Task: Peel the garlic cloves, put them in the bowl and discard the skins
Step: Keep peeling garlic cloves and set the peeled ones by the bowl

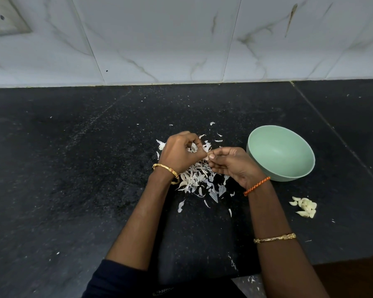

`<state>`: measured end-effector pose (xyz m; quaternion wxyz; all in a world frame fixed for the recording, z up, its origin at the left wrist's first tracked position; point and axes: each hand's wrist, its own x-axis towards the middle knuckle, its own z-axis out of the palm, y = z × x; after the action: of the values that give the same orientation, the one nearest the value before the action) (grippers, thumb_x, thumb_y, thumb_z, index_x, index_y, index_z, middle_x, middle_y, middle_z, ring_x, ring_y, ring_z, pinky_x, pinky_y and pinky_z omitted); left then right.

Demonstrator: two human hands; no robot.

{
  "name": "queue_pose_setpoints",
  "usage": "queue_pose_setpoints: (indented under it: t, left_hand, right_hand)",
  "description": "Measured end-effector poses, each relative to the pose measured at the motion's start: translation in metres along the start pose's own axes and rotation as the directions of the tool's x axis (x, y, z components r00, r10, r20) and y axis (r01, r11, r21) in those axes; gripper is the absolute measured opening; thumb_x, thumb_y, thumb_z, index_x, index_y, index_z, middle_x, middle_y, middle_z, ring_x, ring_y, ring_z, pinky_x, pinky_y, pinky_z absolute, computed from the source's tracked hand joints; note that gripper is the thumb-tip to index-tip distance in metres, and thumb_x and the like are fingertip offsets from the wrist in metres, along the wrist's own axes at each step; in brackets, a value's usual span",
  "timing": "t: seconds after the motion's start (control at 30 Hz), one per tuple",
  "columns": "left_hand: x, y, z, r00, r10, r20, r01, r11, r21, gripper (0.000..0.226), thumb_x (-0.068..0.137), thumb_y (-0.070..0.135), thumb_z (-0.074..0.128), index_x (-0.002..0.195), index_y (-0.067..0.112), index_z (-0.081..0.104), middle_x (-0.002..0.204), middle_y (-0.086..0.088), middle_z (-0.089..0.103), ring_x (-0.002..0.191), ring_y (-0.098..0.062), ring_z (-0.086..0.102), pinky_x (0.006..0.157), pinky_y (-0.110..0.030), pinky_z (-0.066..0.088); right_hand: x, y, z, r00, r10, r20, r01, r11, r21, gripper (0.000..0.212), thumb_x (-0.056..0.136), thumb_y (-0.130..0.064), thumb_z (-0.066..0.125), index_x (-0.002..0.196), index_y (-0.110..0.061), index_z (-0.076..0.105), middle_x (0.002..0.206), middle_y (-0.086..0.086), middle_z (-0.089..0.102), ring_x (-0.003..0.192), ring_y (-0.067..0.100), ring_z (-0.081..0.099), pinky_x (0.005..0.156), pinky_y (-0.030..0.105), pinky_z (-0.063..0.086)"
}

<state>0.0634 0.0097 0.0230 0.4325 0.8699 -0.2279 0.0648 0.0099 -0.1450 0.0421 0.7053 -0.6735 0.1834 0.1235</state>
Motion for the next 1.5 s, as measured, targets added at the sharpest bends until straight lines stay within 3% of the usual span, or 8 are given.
queue_pose_setpoints:
  t: [0.17, 0.27, 0.43, 0.6, 0.9, 1.07, 1.23, 1.5]
  left_hand:
    - [-0.004, 0.001, -0.004, 0.999, -0.049, -0.019, 0.048, 0.997, -0.053, 0.023, 0.073, 0.041, 0.045, 0.055, 0.028, 0.045, 0.059, 0.009, 0.043, 0.052, -0.007, 0.037, 0.054, -0.03, 0.037]
    - [-0.005, 0.002, -0.003, 0.995, -0.099, 0.005, 0.098, 0.986, -0.136, 0.029, 0.075, 0.036, 0.05, 0.051, 0.025, 0.037, 0.056, 0.007, 0.04, 0.054, -0.01, 0.037, 0.055, -0.032, 0.039]
    - [-0.002, -0.003, -0.004, 0.991, -0.112, 0.069, 0.125, 0.964, -0.234, 0.008, 0.077, 0.01, 0.075, 0.07, 0.012, 0.072, 0.061, 0.007, 0.044, 0.055, -0.003, 0.039, 0.056, -0.019, 0.038]
    - [-0.004, 0.005, -0.01, 0.988, -0.122, 0.095, 0.148, 0.924, -0.352, 0.007, 0.077, 0.005, 0.077, 0.082, 0.006, 0.073, 0.064, 0.005, 0.047, 0.044, 0.002, 0.04, 0.049, -0.005, 0.03]
    - [-0.003, 0.007, -0.011, 0.976, -0.13, 0.173, 0.185, 0.916, -0.357, 0.011, 0.081, 0.011, 0.073, 0.081, 0.021, 0.074, 0.069, -0.009, 0.053, 0.048, 0.0, 0.036, 0.05, -0.013, 0.033]
    - [-0.002, 0.009, -0.011, 0.973, -0.155, 0.168, 0.205, 0.918, -0.338, 0.006, 0.081, 0.006, 0.071, 0.081, 0.012, 0.074, 0.063, -0.006, 0.05, 0.05, 0.001, 0.04, 0.052, -0.012, 0.036]
    - [-0.002, 0.008, -0.01, 0.973, -0.164, 0.16, 0.209, 0.92, -0.33, 0.018, 0.078, 0.006, 0.073, 0.072, 0.023, 0.072, 0.075, -0.031, 0.059, 0.061, -0.011, 0.045, 0.058, -0.021, 0.042]
    - [-0.003, 0.01, -0.007, 0.961, -0.234, 0.145, 0.272, 0.886, -0.375, 0.017, 0.079, 0.005, 0.071, 0.067, 0.017, 0.068, 0.042, 0.015, 0.041, 0.05, -0.007, 0.035, 0.062, -0.026, 0.041]
  right_hand:
    - [-0.002, -0.002, -0.001, 0.999, -0.016, 0.047, 0.009, 0.989, 0.146, 0.006, 0.088, 0.001, 0.062, 0.089, -0.003, 0.066, 0.071, 0.005, 0.069, 0.065, 0.009, 0.066, 0.063, 0.021, 0.057]
    - [-0.002, -0.003, -0.001, 0.998, -0.039, 0.045, 0.028, 0.977, 0.21, 0.006, 0.087, 0.002, 0.062, 0.089, -0.001, 0.067, 0.072, 0.008, 0.07, 0.067, 0.012, 0.067, 0.062, 0.022, 0.057]
    - [-0.001, -0.001, -0.003, 0.997, -0.079, 0.01, 0.074, 0.964, 0.254, 0.007, 0.086, 0.003, 0.063, 0.088, -0.001, 0.067, 0.075, 0.01, 0.071, 0.069, 0.013, 0.069, 0.065, 0.023, 0.058]
    - [0.001, 0.002, -0.004, 0.995, -0.097, -0.005, 0.096, 0.973, 0.208, 0.007, 0.085, -0.002, 0.066, 0.09, -0.006, 0.069, 0.078, 0.007, 0.071, 0.071, 0.01, 0.067, 0.067, 0.021, 0.057]
    - [0.001, 0.003, -0.003, 0.991, -0.135, -0.013, 0.135, 0.971, 0.198, 0.009, 0.085, 0.001, 0.064, 0.089, -0.005, 0.067, 0.073, 0.003, 0.071, 0.071, 0.009, 0.067, 0.071, 0.021, 0.058]
    - [0.0, 0.004, 0.001, 0.982, -0.19, -0.02, 0.19, 0.966, 0.176, 0.011, 0.085, 0.004, 0.063, 0.087, -0.006, 0.067, 0.072, 0.002, 0.072, 0.07, 0.009, 0.067, 0.073, 0.022, 0.058]
    - [0.001, 0.005, 0.002, 0.968, -0.246, -0.042, 0.249, 0.967, 0.058, 0.013, 0.084, 0.003, 0.065, 0.083, -0.01, 0.069, 0.072, 0.001, 0.071, 0.072, 0.011, 0.067, 0.077, 0.026, 0.058]
    - [0.0, 0.001, 0.003, 0.959, -0.279, -0.051, 0.28, 0.96, 0.018, 0.013, 0.084, 0.003, 0.066, 0.082, -0.01, 0.068, 0.071, 0.003, 0.07, 0.069, 0.011, 0.066, 0.073, 0.024, 0.058]
